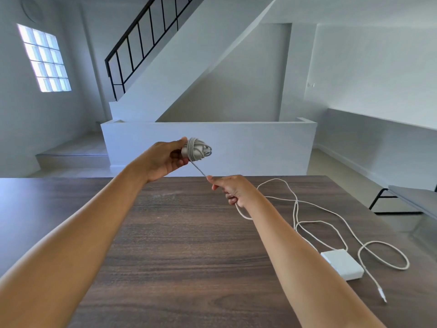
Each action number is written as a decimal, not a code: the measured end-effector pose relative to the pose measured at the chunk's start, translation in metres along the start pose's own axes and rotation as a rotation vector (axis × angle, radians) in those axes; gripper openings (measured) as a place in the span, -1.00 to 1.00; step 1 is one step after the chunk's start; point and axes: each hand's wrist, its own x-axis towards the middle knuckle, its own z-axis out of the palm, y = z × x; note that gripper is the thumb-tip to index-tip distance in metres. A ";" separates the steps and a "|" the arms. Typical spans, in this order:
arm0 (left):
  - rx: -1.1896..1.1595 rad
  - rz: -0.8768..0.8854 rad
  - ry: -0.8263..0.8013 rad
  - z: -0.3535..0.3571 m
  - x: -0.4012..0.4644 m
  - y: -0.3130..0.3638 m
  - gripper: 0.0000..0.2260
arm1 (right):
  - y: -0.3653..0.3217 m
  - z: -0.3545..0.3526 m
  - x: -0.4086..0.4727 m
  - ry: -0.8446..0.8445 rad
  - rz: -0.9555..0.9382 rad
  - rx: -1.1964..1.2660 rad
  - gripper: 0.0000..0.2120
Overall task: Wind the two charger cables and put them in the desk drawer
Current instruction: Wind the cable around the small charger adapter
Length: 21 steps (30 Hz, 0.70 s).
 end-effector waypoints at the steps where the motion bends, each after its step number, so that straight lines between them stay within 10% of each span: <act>1: 0.050 -0.006 -0.048 -0.002 -0.001 0.000 -0.78 | -0.003 -0.004 0.002 0.013 0.008 -0.012 -0.64; 6: 0.327 -0.056 -0.305 -0.012 -0.005 0.004 -0.53 | -0.028 -0.025 0.005 0.047 0.002 -0.125 -0.67; 12: 0.770 -0.039 -0.336 -0.005 -0.008 -0.002 -0.68 | -0.064 -0.035 -0.004 0.101 -0.075 -0.361 -0.70; 21: 1.210 0.206 0.056 -0.015 0.013 -0.024 -0.60 | -0.077 -0.010 -0.028 0.203 -0.194 -0.378 -0.79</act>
